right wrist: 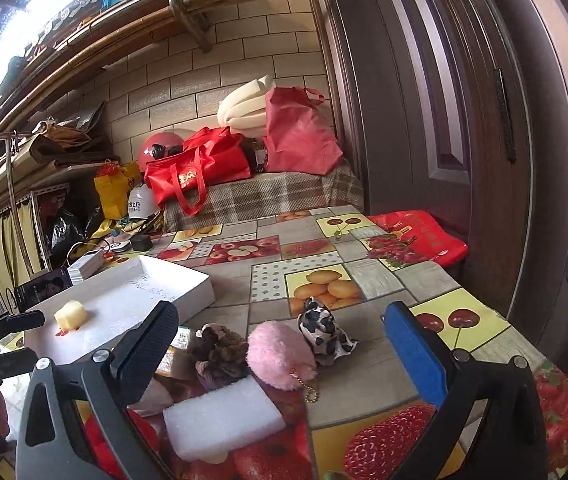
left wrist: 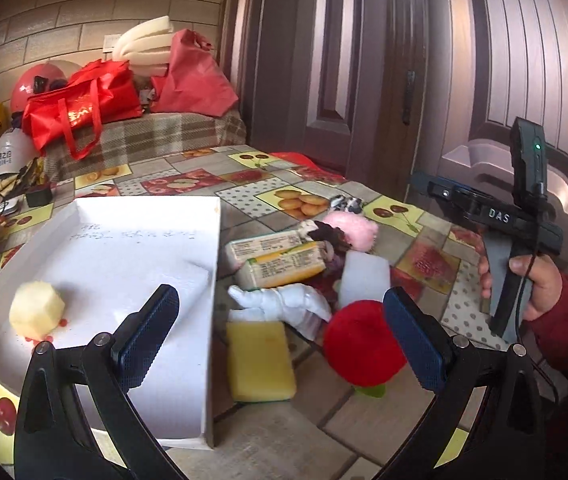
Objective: Organize soft objects
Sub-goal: 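Withdraw both tools from the box back to the table items, then grasp the red plush apple with the left tool while the right tool grasps another white foam sheet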
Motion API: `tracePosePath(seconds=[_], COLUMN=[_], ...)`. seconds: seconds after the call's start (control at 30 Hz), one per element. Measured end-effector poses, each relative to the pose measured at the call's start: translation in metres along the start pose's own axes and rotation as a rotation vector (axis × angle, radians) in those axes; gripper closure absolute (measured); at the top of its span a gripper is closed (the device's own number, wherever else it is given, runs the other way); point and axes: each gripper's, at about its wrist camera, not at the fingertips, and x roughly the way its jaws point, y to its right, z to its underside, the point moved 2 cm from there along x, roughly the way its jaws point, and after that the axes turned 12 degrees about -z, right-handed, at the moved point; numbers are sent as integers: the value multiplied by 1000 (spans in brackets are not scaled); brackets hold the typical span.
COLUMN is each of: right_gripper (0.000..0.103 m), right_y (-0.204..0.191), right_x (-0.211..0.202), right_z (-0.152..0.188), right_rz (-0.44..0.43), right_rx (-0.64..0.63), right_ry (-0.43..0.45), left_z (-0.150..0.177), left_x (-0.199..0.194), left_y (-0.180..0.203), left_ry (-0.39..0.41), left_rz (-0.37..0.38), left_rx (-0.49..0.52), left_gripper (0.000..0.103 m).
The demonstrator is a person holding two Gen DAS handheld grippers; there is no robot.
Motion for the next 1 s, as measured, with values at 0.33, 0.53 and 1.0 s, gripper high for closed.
tracePosePath(seconds=[0.33, 0.53, 1.0], right_gripper=[0, 0, 11], right_y=[-27, -29, -38], right_x=[37, 50, 84], right_z=[42, 48, 59], right_rz=[-215, -257, -292], right_rx=[-128, -129, -184], right_ry=[-437, -520, -680], left_z=[10, 15, 20], left_x=[43, 48, 65], left_y=[77, 69, 68], left_ry=[-212, -242, -311], left_rz=[30, 34, 37], left_rx=[288, 250, 244], left_gripper=[1, 1, 36])
